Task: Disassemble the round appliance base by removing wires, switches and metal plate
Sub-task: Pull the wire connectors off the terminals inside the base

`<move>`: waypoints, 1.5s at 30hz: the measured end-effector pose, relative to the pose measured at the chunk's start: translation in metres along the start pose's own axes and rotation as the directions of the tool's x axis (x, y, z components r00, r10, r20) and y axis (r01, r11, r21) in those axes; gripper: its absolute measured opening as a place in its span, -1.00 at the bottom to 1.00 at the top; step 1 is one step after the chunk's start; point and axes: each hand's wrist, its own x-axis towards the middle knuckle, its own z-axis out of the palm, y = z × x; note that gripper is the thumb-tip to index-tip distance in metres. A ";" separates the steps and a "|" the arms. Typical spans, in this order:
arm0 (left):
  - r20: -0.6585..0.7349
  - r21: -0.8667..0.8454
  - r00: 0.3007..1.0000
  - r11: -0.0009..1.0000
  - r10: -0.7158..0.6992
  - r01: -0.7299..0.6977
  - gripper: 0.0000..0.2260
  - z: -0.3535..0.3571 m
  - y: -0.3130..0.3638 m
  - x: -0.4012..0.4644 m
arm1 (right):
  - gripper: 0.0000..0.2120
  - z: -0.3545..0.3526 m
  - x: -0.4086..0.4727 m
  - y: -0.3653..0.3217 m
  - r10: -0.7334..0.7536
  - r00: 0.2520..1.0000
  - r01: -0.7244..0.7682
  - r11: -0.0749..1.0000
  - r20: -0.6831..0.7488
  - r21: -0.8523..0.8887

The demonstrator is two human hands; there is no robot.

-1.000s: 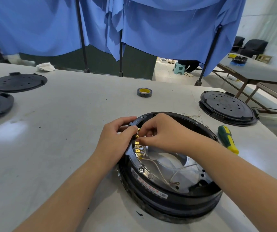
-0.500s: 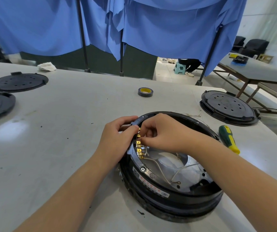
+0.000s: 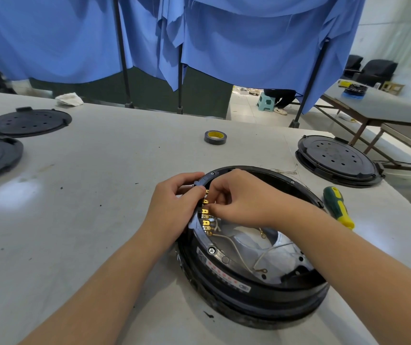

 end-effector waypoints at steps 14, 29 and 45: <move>-0.016 -0.003 1.000 1.000 -0.026 0.026 -0.73 0.001 0.001 0.000 | -0.92 -0.006 -0.003 0.009 0.070 0.997 -0.068 0.991 -0.014 0.119; -0.019 0.008 0.999 1.000 -0.027 0.027 -0.74 0.001 0.003 -0.001 | -0.93 -0.006 -0.007 0.005 0.013 1.000 -0.016 0.988 0.024 0.151; -0.017 0.032 1.000 0.999 -0.006 0.007 -0.73 0.001 0.000 0.000 | -0.85 -0.002 -0.007 -0.003 -0.017 0.998 0.008 0.992 0.068 0.127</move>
